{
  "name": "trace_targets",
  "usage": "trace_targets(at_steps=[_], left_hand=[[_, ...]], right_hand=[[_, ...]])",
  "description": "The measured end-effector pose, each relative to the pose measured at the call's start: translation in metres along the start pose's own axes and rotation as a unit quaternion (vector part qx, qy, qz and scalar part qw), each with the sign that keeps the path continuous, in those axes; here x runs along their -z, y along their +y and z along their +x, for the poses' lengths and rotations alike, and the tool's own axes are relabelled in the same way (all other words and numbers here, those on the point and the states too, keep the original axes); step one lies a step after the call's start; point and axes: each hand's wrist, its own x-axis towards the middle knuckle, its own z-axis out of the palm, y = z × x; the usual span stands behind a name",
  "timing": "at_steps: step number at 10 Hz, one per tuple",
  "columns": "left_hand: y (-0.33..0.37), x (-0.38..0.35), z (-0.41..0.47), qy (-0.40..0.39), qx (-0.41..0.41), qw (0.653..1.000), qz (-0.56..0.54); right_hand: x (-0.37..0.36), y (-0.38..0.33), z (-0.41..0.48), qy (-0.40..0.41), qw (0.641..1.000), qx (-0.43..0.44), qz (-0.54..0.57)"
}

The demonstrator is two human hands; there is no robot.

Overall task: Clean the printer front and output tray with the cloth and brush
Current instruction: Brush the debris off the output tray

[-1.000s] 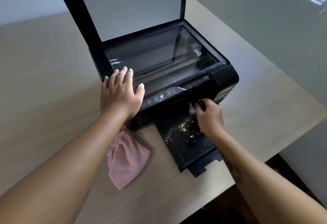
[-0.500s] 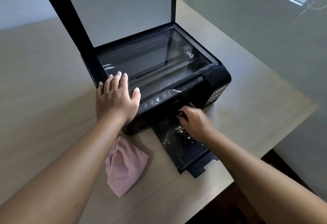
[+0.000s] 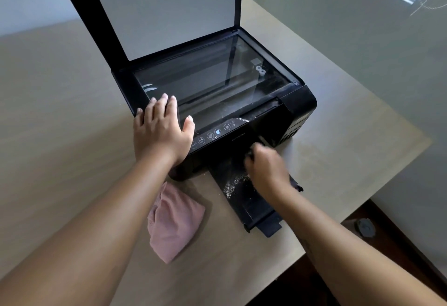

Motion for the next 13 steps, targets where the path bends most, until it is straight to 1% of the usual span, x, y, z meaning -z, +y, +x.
trace_targets(at_steps=[1,2,3,4,5,6,7,8,9,10,11,12,13], left_hand=[[0.0,0.0,0.001,0.001,-0.001,1.0,-0.001],[0.001,0.0,0.0,0.001,-0.002,1.0,-0.001],[0.0,0.0,0.0,0.002,0.0,1.0,-0.001],[-0.001,0.001,0.0,0.002,0.0,1.0,0.0],[0.0,0.001,0.0,0.004,-0.001,1.0,-0.003],[0.0,0.001,0.001,0.003,-0.001,1.0,-0.006],[0.0,0.0,0.001,0.003,-0.001,1.0,-0.005],[0.0,0.001,0.0,0.004,0.001,1.0,-0.006],[0.0,0.001,0.001,0.003,0.0,1.0,-0.005],[0.001,0.001,-0.001,0.002,0.001,1.0,-0.004],[0.0,0.001,0.0,0.005,0.003,1.0,-0.004],[0.0,0.0,0.001,0.006,0.001,1.0,-0.003],[0.0,0.0,0.001,0.008,0.001,1.0,-0.003]], right_hand=[[-0.018,-0.024,-0.019,-0.156,0.979,0.091,0.095],[-0.008,-0.002,0.004,-0.009,0.986,-0.063,0.151],[0.002,0.011,0.004,0.047,0.997,-0.057,0.004],[-0.013,-0.021,-0.021,-0.13,0.984,0.108,0.054],[-0.009,-0.002,-0.01,-0.093,0.987,0.031,0.131],[0.016,0.041,0.011,0.075,0.983,-0.149,0.083],[0.007,0.035,-0.007,-0.013,0.997,0.044,-0.06],[-0.013,0.003,-0.042,-0.152,0.97,0.184,0.043],[-0.006,0.009,-0.027,-0.093,0.981,0.054,0.163],[0.016,0.047,0.0,0.068,0.986,-0.124,0.092],[0.012,0.04,-0.013,0.018,0.999,0.01,-0.032],[-0.009,0.002,-0.05,-0.158,0.975,0.142,0.061],[-0.004,0.014,-0.038,-0.11,0.98,0.06,0.155]])
